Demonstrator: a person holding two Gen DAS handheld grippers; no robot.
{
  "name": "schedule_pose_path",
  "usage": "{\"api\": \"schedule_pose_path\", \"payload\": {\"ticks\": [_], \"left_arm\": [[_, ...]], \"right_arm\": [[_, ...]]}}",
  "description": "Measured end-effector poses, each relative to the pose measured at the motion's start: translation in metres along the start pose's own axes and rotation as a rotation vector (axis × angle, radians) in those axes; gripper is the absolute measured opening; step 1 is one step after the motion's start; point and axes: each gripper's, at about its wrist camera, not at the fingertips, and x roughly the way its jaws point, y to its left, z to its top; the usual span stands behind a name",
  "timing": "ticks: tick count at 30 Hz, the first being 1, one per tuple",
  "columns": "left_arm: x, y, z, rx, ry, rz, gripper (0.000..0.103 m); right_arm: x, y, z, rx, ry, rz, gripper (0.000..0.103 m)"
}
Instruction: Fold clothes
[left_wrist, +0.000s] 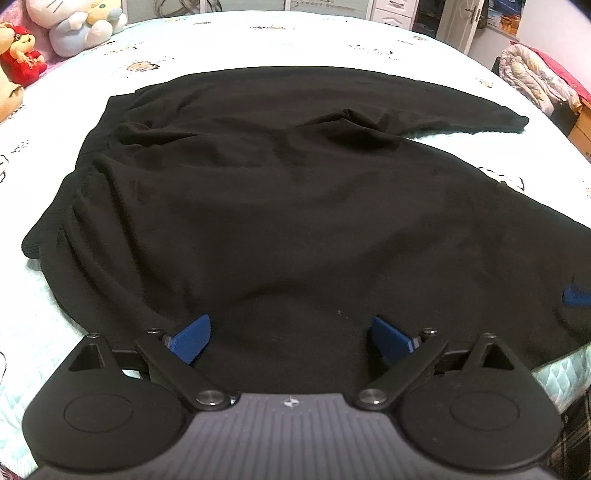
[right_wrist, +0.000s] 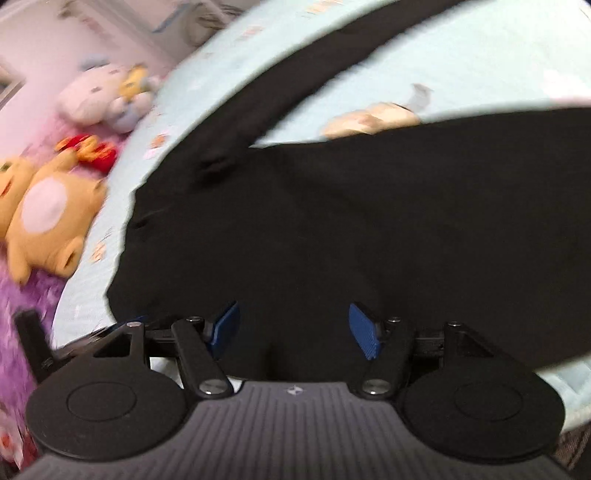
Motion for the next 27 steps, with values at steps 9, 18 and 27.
{"api": "schedule_pose_path", "payload": {"ticks": [9, 18, 27], "left_arm": [[-0.001, 0.006, -0.001, -0.009, -0.004, -0.047, 0.101], [-0.003, 0.02, 0.002, -0.046, 0.004, -0.124, 0.102], [-0.013, 0.029, 0.004, -0.135, 0.024, -0.137, 0.096]], "right_arm": [[0.036, 0.011, -0.002, 0.048, 0.074, -0.026, 0.066], [0.02, -0.021, 0.02, 0.153, 0.046, 0.0, 0.066], [-0.017, -0.056, 0.04, 0.249, -0.06, -0.054, 0.067]]}}
